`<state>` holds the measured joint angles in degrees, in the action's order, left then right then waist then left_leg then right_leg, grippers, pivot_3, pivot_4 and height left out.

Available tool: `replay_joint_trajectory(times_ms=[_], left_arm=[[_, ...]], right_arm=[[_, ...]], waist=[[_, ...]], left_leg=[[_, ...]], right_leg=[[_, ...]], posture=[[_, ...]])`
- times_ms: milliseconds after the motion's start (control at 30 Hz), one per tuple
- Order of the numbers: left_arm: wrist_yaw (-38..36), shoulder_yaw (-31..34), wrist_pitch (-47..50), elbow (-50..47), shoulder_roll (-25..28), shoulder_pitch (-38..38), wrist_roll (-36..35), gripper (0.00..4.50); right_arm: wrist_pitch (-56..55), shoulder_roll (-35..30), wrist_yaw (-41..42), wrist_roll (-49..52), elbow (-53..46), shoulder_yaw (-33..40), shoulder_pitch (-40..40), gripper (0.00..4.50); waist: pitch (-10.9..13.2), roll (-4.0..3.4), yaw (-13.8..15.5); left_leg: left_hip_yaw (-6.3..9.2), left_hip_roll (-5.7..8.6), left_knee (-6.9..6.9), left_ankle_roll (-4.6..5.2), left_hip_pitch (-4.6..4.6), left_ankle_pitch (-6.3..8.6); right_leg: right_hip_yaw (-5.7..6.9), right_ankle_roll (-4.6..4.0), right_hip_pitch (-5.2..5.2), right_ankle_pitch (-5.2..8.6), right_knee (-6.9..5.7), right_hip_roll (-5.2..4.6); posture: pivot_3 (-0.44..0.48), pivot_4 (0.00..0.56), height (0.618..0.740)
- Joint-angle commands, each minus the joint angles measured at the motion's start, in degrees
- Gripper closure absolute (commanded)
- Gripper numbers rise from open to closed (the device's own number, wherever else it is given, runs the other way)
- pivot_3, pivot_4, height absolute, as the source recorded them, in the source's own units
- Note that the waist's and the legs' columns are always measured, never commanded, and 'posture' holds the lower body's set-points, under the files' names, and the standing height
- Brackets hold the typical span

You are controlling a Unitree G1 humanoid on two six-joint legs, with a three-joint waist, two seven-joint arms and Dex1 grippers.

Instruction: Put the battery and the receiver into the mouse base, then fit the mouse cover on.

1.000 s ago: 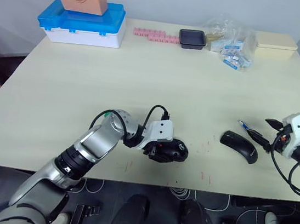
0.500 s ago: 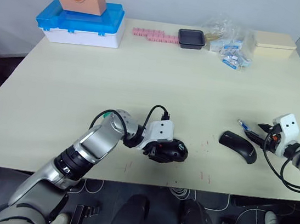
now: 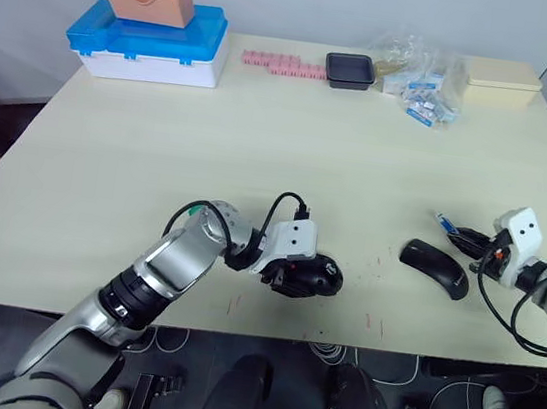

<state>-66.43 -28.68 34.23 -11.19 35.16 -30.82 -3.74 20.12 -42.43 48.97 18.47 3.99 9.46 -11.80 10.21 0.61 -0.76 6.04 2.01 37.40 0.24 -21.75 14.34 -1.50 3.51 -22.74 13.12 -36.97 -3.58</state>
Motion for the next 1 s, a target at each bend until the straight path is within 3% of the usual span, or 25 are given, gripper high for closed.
replay_joint_trajectory(times_ms=[33, 233, 500, 767, 1000], left_arm=[[-0.1, -1.4, 0.7, -1.4, 0.2, 0.9, 0.3, 1.55], [0.2, -1.4, 1.0, -1.7, 0.6, 1.0, 0.6, 1.55], [0.1, -1.4, 0.6, -1.7, 0.8, 0.7, 0.6, 1.55], [0.4, -1.6, 0.4, -1.4, 0.8, 0.6, 0.8, 1.55], [0.9, -2.0, 1.0, -2.0, 0.4, 0.8, 0.9, 1.55]], right_arm=[[8.0, -2.6, -1.3, 3.4, -12.9, 2.9, 2.9, 4.47], [22.9, -6.6, -4.0, 7.9, -30.7, 3.1, 7.2, 4.47], [49.5, -5.9, -12.6, 19.5, -48.9, -1.3, 1.9, 4.47], [70.9, 1.1, -20.6, 25.9, -55.7, -6.6, -5.9, 4.47], [72.4, 5.5, -27.3, 29.1, -53.4, -10.5, -8.6, 4.47]], waist=[[0.0, 0.0, 0.0], [0.0, 0.01, 0.0], [0.0, 0.04, 0.1], [0.0, 0.06, 0.1], [0.0, 0.07, 0.1]], left_leg=[[-0.01, 0.0, 0.0, 0.0, 0.0, 0.0], [0.09, -0.02, 0.0, 0.0, -0.02, 0.0], [0.16, -0.05, 0.01, 0.0, -0.06, 0.0], [0.34, -0.03, 0.0, 0.0, -0.14, 0.0], [0.4, -0.03, 0.01, 0.0, -0.17, 0.0]], right_leg=[[0.0, 0.0, 0.0, 0.0, 0.0, 0.0], [0.07, 0.01, 0.0, 0.01, 0.0, 0.01], [0.18, 0.06, 0.0, 0.05, 0.02, 0.01], [0.35, 0.01, -0.01, 0.03, 0.12, 0.01], [0.42, 0.02, -0.01, 0.03, 0.12, 0.0]], posture=[[0.0, 0.15, 0.74], [0.0, 0.15, 0.74], [0.0, 0.15, 0.74], [0.0, 0.15, 0.74], [0.0, 0.15, 0.74]])
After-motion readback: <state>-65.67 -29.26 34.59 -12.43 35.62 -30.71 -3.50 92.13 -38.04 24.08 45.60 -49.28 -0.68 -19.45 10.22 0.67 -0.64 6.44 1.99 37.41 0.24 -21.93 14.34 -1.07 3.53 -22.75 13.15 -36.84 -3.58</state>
